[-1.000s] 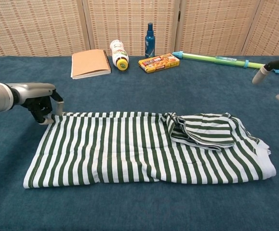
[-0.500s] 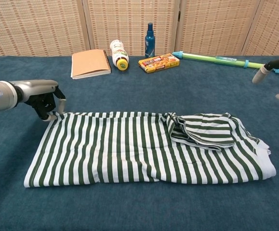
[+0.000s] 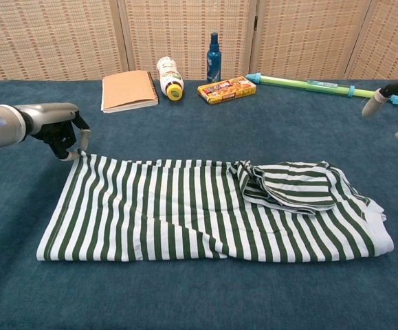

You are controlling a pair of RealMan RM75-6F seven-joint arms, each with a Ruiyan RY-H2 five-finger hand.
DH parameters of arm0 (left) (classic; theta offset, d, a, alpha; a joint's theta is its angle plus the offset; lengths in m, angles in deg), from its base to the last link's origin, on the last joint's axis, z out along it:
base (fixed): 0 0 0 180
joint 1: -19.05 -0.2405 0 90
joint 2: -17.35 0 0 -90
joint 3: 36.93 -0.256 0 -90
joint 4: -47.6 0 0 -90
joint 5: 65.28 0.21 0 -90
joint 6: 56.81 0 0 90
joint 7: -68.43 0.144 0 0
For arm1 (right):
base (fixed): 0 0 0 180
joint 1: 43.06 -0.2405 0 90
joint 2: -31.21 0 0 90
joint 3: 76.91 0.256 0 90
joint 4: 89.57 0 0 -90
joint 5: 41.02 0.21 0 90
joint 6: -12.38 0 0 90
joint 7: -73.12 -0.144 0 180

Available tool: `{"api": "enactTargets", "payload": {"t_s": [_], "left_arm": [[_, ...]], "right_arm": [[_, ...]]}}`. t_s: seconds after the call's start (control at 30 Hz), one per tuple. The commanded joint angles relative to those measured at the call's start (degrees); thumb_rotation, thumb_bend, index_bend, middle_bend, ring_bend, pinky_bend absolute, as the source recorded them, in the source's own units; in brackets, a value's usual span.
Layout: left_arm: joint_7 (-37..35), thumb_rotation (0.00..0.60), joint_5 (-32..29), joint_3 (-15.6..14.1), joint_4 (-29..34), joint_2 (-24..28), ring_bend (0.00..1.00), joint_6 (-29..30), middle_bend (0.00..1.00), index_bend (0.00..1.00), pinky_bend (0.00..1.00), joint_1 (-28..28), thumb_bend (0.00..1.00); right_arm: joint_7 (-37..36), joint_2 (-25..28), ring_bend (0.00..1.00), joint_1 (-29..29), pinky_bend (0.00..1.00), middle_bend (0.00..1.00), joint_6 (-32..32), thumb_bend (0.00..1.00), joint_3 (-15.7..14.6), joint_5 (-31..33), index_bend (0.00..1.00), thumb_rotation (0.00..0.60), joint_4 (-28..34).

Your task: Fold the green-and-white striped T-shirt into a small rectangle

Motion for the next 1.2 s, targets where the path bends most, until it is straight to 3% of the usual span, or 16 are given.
{"api": "enactTargets", "payload": {"t_s": [0.03,0.43,0.63,0.77,0.87,0.97,1.2], "left_arm": [[0.01,0.600,-0.27,0.12,-0.84,-0.64,0.89,0.08,0.89,0.57,1.00,0.01,0.43],[-0.53,0.600,2.39,0.65,-4.17,-2.88,0.89,1.93,0.89,0.55,1.00,-0.71,0.42],[-1.50,0.600,5.71,0.43,-0.79,-0.12,0.88,3.61,0.89,0.32,1.00,-2.36,0.41],[-2.83,0.600,14.17,-2.04,3.49,3.33,0.87,6.87,0.88,0.27,1.00,-4.54,0.39],[-8.31,0.600,25.96,-4.95,4.83,5.42,0.85,10.12,0.87,0.29,1.00,-6.85,0.29],[-13.80,0.600,36.13,-7.96,2.91,5.87,0.85,14.35,0.87,0.31,0.99,-8.84,0.25],[-25.37,0.600,51.99,-13.33,-5.44,4.00,0.84,24.02,0.87,0.37,0.99,-12.16,0.19]], "right_arm": [[-0.01,0.03,1.00,0.02,1.00,0.97,-0.01,0.48,0.01,0.01,0.25,0.600,0.05],[-0.02,0.17,1.00,0.11,1.00,0.97,-0.04,0.48,0.20,0.19,0.25,0.600,0.17],[-0.14,0.47,1.00,0.05,1.00,0.97,-0.13,0.48,0.46,0.22,0.25,0.600,0.25],[-0.25,0.92,1.00,0.04,1.00,0.97,-0.73,0.48,0.90,0.06,0.25,0.600,0.46],[-0.24,1.26,1.00,0.09,1.00,0.97,-1.13,0.48,1.18,0.03,0.25,0.600,0.76],[-0.32,1.51,1.00,0.19,1.00,0.97,-1.43,0.48,1.49,0.31,0.25,0.600,0.96],[0.00,1.94,1.00,0.38,1.00,0.97,-1.80,0.48,1.72,0.56,0.25,0.600,1.94]]}}
